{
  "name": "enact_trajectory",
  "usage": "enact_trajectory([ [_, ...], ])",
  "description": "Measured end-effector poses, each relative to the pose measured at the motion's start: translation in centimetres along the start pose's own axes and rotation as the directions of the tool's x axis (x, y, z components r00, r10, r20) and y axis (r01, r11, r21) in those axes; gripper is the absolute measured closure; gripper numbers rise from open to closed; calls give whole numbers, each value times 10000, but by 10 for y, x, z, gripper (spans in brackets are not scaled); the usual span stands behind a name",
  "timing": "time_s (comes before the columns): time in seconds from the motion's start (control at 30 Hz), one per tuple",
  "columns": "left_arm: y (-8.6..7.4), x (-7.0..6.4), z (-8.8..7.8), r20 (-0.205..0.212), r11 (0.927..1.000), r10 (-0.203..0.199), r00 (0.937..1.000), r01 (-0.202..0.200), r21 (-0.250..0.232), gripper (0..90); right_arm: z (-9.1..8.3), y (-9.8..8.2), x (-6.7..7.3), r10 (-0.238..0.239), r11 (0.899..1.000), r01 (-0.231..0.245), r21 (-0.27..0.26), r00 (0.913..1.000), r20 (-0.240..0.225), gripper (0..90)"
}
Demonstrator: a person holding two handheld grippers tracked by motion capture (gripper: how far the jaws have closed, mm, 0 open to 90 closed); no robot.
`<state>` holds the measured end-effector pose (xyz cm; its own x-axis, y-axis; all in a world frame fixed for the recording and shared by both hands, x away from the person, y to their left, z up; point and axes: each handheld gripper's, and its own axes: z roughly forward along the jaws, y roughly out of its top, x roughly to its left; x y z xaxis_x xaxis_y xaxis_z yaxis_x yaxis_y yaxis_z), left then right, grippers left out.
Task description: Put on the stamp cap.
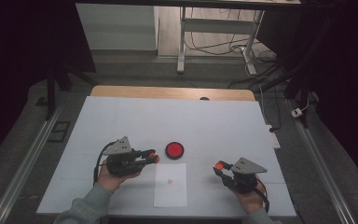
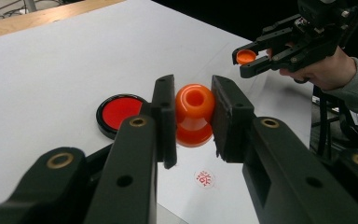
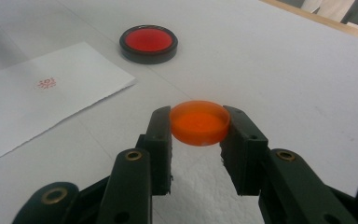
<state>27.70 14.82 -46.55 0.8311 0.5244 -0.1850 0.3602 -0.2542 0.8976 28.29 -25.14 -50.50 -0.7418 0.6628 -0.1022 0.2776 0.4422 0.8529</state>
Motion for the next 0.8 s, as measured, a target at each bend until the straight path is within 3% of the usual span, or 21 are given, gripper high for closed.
enact_trajectory([
  [0.8, -2, -1, 3, -31, 9999, 33, 10000, -33, 108, 720, 23, 11, 24, -226, 9997, 227, 3, 9961, -857, 644],
])
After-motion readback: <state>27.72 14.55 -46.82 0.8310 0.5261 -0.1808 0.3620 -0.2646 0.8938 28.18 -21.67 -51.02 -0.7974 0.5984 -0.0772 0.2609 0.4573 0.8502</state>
